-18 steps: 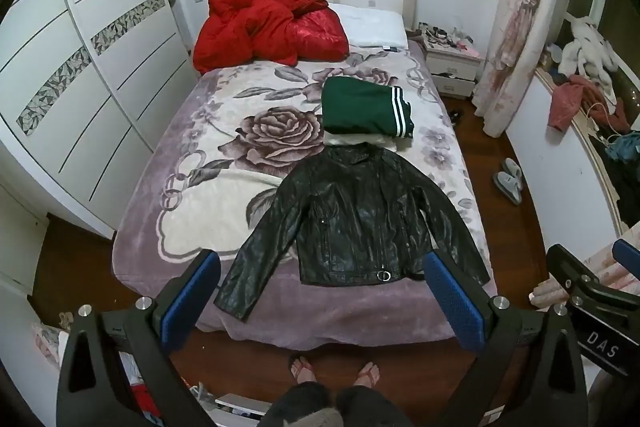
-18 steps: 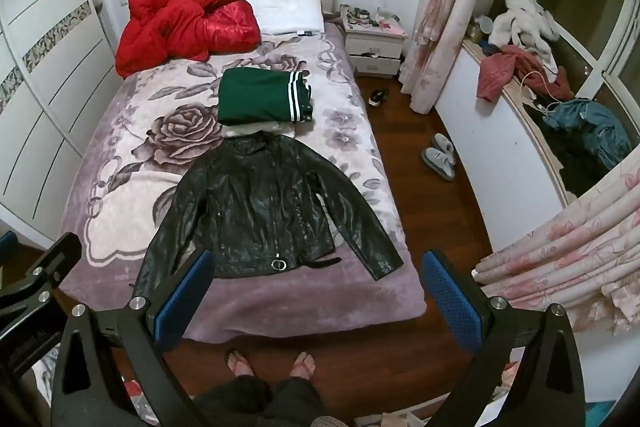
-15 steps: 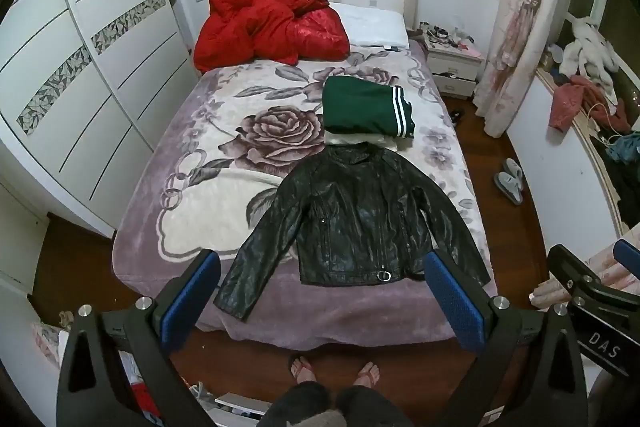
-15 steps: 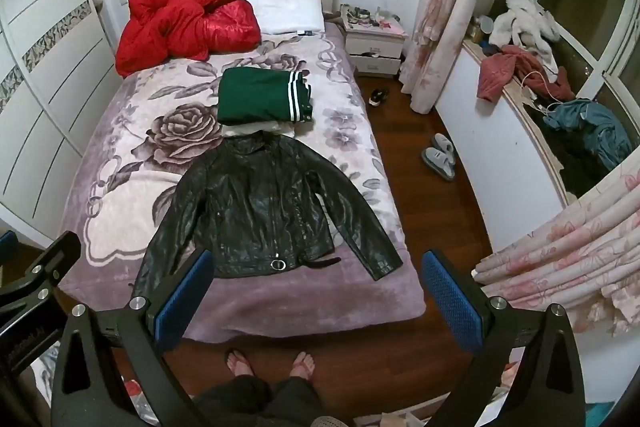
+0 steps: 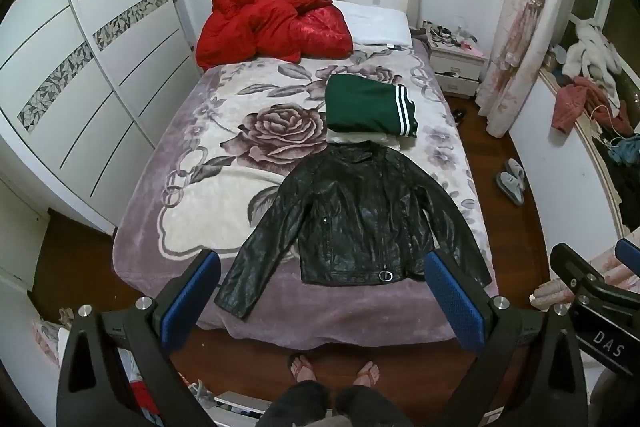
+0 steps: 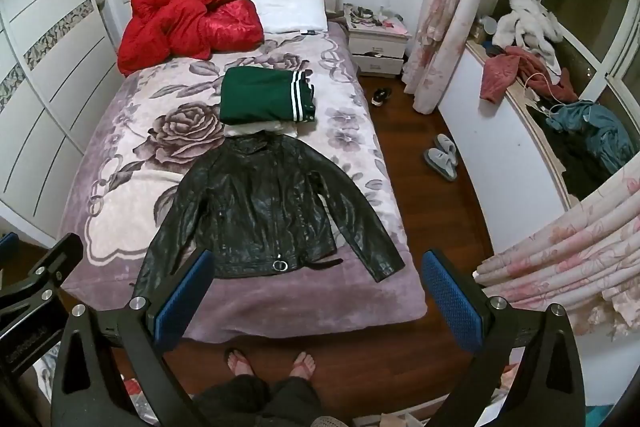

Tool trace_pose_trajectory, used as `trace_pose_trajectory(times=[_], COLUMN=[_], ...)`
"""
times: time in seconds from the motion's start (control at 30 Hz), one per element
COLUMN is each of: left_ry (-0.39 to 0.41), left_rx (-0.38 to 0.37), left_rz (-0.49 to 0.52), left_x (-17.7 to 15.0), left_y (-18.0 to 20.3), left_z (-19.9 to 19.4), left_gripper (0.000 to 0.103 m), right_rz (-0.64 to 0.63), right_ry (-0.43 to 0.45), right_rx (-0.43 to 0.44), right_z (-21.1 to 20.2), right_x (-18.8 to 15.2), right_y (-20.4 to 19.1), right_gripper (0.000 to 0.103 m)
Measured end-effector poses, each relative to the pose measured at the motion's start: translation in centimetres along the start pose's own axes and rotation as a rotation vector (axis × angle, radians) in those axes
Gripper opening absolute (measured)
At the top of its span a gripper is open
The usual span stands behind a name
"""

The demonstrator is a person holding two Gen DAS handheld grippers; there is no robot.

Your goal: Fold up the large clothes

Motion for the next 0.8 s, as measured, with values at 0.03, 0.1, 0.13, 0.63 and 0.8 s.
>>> trace_pose_trajectory(times=[0.03,0.1,0.13,0.63,0.8], left_ry=[-0.001,-0.001,-0.002,-0.003,-0.004], left_rx=[-0.001,0.001,0.000,-0.002,-0.001], left_rz=[-0.001,0.000,-0.001,-0.006,-0.006], left_x=[0.0,0.0,0.0,0.1,0.2], left_y=[0.0,0.0,-0.1,-0.5,-0.5], left_z=[0.0,0.0,0.0,0.2,0.1], left_gripper=[0.103,0.103,0.103,0.103,0.103], right_rz=[0.000,-0.001,-0.002,-0.007,-0.009], right_ry=[0.000,0.000,0.000,-0.005,-0.007], right_rx=[0.001,0.000,-0.001,-0.003,-0.009], right_z=[0.0,-0.1,-0.2,-0.1,0.1], right_x=[0.0,0.0,0.0,0.1,0.0], right_y=[0.0,0.0,0.0,-1.0,-1.3], right_gripper=[0.103,0.103,0.103,0.103,0.103])
Point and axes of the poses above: each gripper's, at about its wrist camera, not at the fingertips, and z roughly the way its jaws point, y to its right, x to its top, the point moved 4 cm from there along z, roughly the way its jaws point, and after that the axes turned 13 degrees about -z, right-handed, at the moved point
